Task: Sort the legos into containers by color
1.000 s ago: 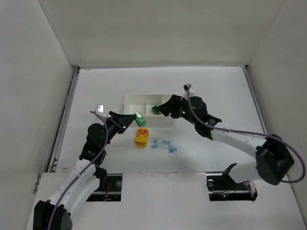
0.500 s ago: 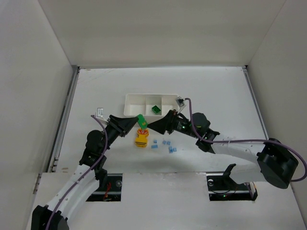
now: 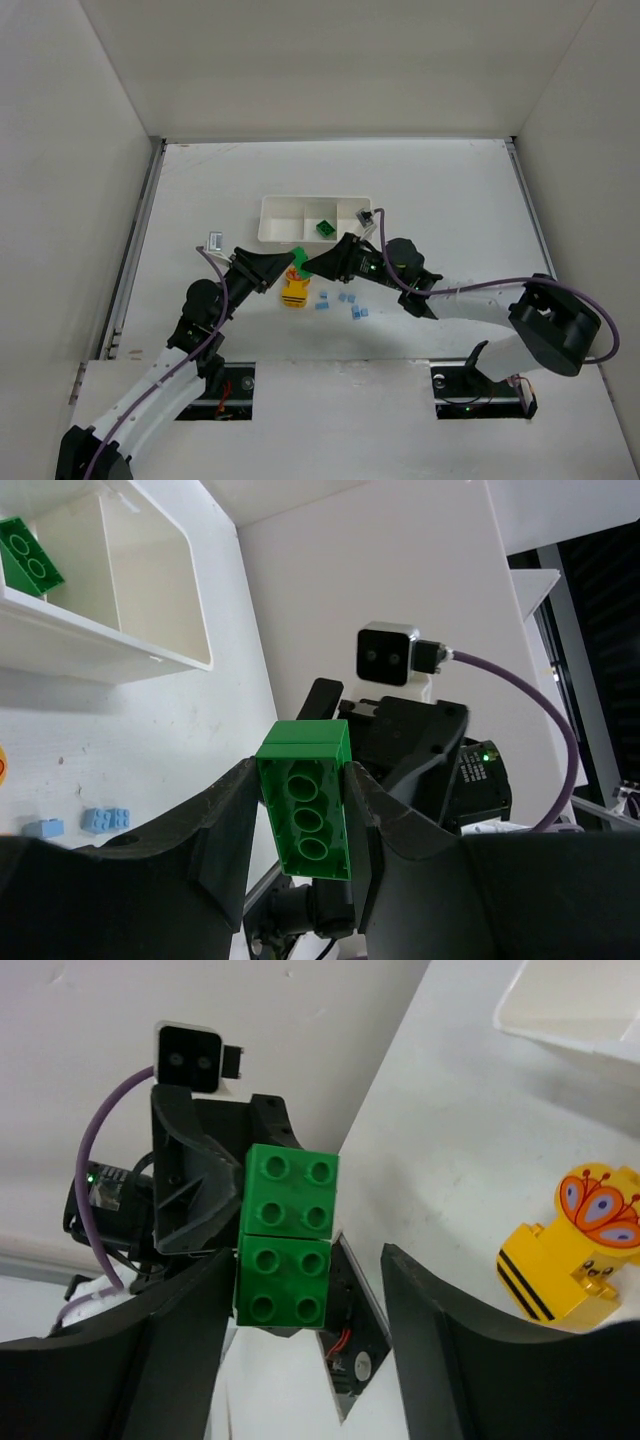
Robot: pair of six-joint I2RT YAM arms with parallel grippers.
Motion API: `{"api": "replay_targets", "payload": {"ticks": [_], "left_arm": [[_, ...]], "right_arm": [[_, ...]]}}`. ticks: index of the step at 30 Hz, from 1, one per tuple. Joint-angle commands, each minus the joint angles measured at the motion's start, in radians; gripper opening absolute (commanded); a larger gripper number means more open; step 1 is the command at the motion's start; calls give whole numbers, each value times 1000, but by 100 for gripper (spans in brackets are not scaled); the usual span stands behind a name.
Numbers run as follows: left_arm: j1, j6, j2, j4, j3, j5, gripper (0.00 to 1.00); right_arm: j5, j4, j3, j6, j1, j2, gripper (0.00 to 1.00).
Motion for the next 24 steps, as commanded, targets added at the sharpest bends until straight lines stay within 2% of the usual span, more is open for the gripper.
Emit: {"api": "replay_targets", "payload": {"ticks": [1,10,24], "left_arm": [[-7,-7,-18,84,-6,-21,15],[-6,1,-8,86,-15,-21,14],[31,41,8,74,-18,31,12]], "right_arm": [[9,87,4,13,19,3,60],[-6,107,1,22,21,2,35],[-52,22,-5,5,-111,-87,33]]}}
